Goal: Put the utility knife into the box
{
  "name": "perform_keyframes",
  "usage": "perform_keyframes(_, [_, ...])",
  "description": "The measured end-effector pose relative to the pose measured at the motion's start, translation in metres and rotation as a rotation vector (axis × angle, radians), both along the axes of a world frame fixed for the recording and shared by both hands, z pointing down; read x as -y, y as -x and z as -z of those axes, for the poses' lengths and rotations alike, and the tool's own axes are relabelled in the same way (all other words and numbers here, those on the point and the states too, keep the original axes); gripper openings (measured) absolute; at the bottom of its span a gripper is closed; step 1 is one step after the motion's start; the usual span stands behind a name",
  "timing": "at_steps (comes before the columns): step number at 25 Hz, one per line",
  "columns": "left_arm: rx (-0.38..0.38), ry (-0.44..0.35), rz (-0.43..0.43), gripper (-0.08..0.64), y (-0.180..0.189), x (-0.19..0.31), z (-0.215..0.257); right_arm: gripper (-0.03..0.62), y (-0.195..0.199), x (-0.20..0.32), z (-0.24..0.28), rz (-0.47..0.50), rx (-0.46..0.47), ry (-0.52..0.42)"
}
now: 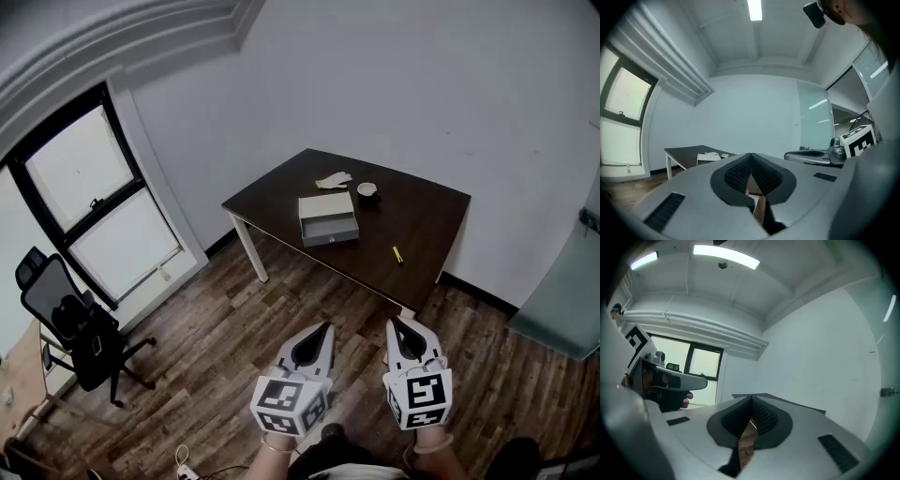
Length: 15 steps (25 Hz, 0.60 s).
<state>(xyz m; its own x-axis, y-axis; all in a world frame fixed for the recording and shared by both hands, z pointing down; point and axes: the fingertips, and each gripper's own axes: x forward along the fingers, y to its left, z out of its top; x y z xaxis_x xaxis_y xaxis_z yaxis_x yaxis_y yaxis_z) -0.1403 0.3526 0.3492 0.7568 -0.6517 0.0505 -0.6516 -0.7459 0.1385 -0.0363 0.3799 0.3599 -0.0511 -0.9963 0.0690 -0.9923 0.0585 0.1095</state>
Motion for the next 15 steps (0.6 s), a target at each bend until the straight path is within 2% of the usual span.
perform_keyframes(15, [-0.019, 0.022, -0.042, 0.017, 0.012, 0.064, -0.009, 0.008, 0.007, 0.063, -0.003, -0.069, 0.030, -0.020])
